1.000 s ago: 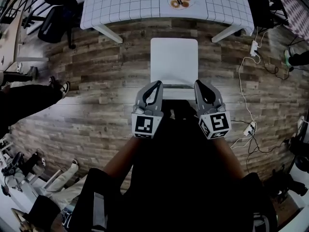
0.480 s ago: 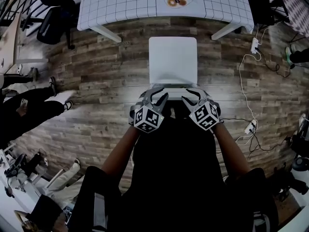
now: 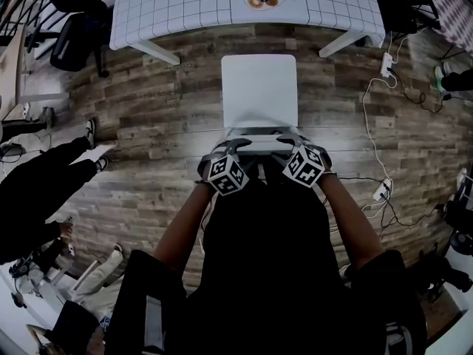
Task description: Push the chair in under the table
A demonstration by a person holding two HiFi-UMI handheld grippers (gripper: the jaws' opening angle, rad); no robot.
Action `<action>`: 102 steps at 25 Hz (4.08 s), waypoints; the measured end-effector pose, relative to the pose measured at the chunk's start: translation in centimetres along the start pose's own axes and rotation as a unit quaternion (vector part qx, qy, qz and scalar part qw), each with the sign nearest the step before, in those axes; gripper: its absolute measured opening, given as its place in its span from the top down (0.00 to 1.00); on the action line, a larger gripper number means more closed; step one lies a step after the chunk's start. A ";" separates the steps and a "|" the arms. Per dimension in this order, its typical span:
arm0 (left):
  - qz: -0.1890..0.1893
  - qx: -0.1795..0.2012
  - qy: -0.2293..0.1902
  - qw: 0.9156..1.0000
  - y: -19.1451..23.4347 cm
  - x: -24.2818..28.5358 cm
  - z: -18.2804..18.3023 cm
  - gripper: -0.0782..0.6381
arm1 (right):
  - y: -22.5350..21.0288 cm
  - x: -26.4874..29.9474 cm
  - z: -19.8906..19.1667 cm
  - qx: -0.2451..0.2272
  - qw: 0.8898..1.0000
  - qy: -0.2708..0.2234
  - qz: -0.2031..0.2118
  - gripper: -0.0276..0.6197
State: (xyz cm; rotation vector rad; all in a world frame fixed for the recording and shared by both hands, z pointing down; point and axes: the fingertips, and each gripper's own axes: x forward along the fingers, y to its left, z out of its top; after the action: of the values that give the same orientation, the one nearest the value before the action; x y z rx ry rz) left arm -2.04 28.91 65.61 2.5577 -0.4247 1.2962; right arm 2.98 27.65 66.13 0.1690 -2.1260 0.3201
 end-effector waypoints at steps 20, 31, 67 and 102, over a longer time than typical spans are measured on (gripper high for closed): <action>-0.022 0.094 0.143 0.985 -1.0 4.7 -1.5 0.71 | 0.4 6.8 -6.2 -0.180 0.962 0.203 0.012 0.67; -0.014 0.128 0.199 0.971 -0.6 8.4 -2.9 0.76 | 0.2 7.2 -6.4 -0.190 0.959 0.210 -0.006 0.76; -0.009 0.142 0.198 0.970 6.1 10.3 0.7 0.78 | -8.2 6.2 -4.5 -0.222 0.955 0.195 -0.013 0.80; -0.041 0.158 0.164 0.973 21.1 9.5 2.5 0.78 | -20.8 8.5 3.3 -0.195 0.957 0.212 -0.027 0.79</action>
State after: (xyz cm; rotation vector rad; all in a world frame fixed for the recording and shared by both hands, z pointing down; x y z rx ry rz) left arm -2.47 7.06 73.62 2.4942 -0.0493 1.8394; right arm 0.80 6.81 74.95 -0.0691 -1.7122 -0.0958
